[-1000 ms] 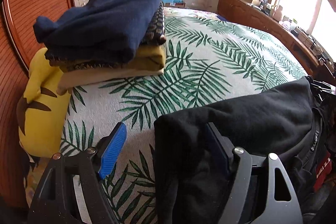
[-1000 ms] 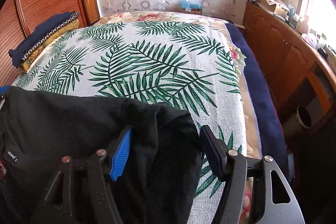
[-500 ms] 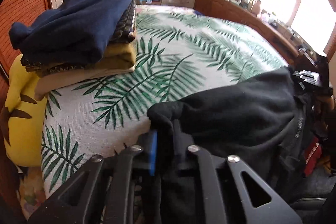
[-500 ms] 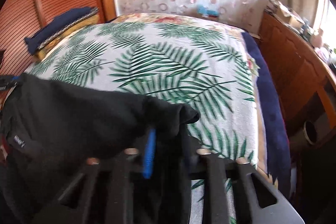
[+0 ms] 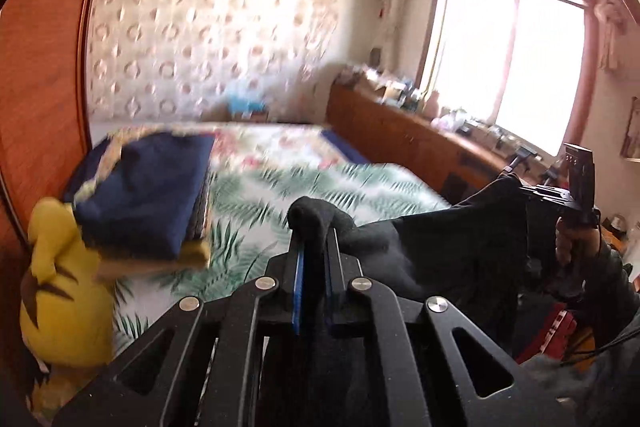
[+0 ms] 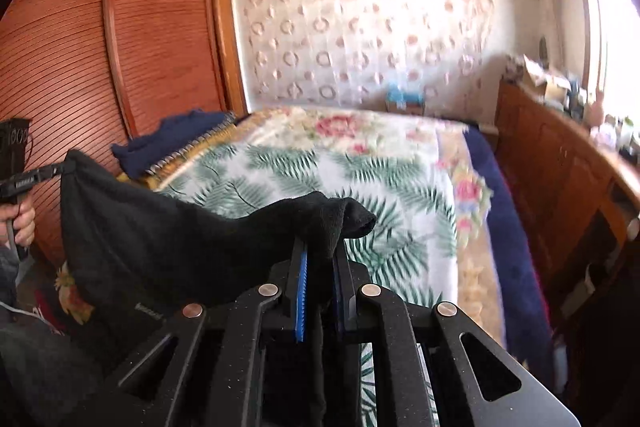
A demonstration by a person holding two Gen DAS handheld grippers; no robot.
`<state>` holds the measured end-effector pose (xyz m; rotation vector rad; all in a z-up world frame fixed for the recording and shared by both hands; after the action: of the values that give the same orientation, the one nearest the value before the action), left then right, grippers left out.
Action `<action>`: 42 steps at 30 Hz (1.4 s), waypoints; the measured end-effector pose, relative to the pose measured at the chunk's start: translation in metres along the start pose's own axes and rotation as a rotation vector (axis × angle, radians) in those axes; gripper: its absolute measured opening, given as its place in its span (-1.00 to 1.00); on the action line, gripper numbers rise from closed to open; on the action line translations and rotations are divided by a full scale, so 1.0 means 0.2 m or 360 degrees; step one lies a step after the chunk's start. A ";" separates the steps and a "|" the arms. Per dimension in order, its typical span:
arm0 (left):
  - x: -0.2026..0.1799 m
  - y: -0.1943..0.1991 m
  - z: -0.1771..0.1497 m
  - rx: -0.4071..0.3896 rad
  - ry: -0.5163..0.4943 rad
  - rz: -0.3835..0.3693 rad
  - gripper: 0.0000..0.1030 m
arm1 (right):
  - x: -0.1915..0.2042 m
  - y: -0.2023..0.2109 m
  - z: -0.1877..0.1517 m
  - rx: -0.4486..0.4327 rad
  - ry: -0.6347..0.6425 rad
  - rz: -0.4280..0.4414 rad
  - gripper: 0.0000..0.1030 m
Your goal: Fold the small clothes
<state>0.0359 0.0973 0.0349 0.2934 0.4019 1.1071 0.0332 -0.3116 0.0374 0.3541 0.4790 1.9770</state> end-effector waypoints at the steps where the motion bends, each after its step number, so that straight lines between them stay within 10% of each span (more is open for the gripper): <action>1: -0.03 0.04 0.04 -0.0038 -0.0024 0.0002 -0.83 | 0.02 0.05 0.03 -0.0032 0.0026 -0.0017 -0.81; 26: -0.01 0.50 0.59 -0.0566 -0.0090 0.0099 -0.83 | 0.23 0.87 0.51 -0.0565 0.0320 -0.0164 -0.83; 34: 0.11 0.17 0.68 -0.0506 -0.0085 0.0212 -0.83 | 0.23 0.65 0.45 -0.0540 0.0309 -0.0270 -0.83; 42: 0.36 -0.44 0.58 -0.0269 -0.0059 0.0354 -0.83 | 0.05 0.01 0.51 -0.0286 0.0242 -0.0352 -0.83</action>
<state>0.1864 0.1226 0.0889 0.2123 0.2443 1.3434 0.0738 -0.2849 0.1284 0.0354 0.4138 1.8209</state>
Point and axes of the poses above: each gripper's, at about its wrist camera, not at the fingertips, and y roughly against the way its jaws point, x to its left, z to its top, the point moved 5 cm from there along -y, roughly the way its jaws point, and after that the axes turned 2 degrees about -y, right-handed, at the moved point
